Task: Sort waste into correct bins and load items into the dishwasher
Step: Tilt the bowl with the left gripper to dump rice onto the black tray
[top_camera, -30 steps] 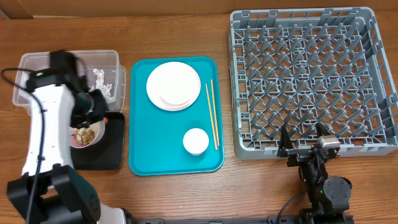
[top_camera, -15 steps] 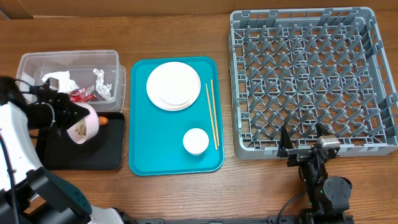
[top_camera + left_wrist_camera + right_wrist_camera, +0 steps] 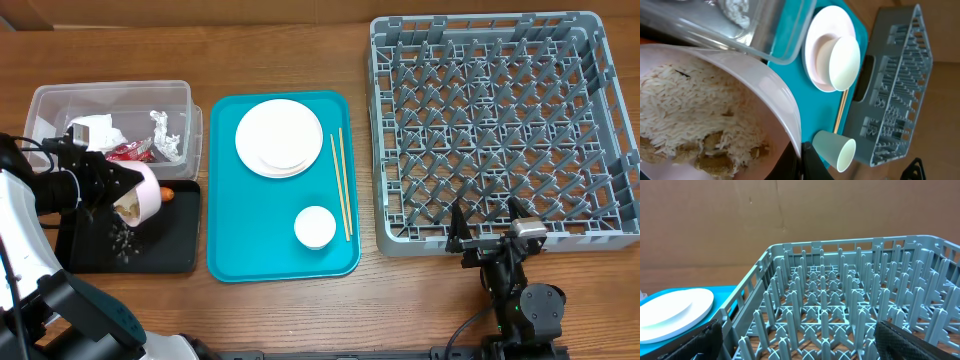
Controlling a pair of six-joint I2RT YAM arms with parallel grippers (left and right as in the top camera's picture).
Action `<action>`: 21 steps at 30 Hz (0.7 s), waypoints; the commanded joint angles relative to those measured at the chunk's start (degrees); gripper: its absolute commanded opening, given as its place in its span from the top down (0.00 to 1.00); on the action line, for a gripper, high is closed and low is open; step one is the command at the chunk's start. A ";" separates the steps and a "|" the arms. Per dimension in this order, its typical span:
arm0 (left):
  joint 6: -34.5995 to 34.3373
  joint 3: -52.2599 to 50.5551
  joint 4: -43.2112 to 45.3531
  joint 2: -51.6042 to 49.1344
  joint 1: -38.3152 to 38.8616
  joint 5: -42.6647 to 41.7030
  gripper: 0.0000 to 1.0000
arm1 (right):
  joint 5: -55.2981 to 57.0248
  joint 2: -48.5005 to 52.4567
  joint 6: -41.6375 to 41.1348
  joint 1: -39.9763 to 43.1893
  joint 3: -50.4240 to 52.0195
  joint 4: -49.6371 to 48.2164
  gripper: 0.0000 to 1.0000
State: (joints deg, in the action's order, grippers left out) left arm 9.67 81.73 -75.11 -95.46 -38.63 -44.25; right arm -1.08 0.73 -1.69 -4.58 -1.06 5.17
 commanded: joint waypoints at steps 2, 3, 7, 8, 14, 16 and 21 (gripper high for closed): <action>5.55 -0.07 0.63 1.40 -0.02 -6.16 0.96 | 0.15 -0.57 0.17 0.13 0.61 -0.35 0.00; 7.28 -0.42 1.05 1.40 -0.02 -8.15 0.96 | 0.15 -0.57 0.17 0.13 0.61 -0.35 0.00; 8.61 -3.45 4.07 1.40 -0.04 -13.88 0.96 | 0.15 -0.57 0.17 0.13 0.61 -0.37 0.00; 8.57 -4.61 4.83 1.40 -0.04 -14.51 0.96 | 0.15 -0.57 0.17 0.13 0.61 -0.35 0.00; 8.63 -12.07 9.84 1.40 -0.66 -15.96 0.96 | 0.15 -0.57 0.17 0.13 0.61 -0.35 0.00; 8.61 -13.60 10.69 1.40 -2.01 -16.00 0.96 | 0.15 -0.57 0.17 0.13 0.61 -0.35 0.00; 9.64 -14.23 9.66 1.42 -7.80 -19.93 0.96 | 0.15 -0.57 0.17 0.13 0.61 -0.37 0.00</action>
State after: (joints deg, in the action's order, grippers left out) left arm 16.82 67.42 -65.06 -95.35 -42.96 -58.81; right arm -1.08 0.73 -1.67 -4.58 -1.06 5.15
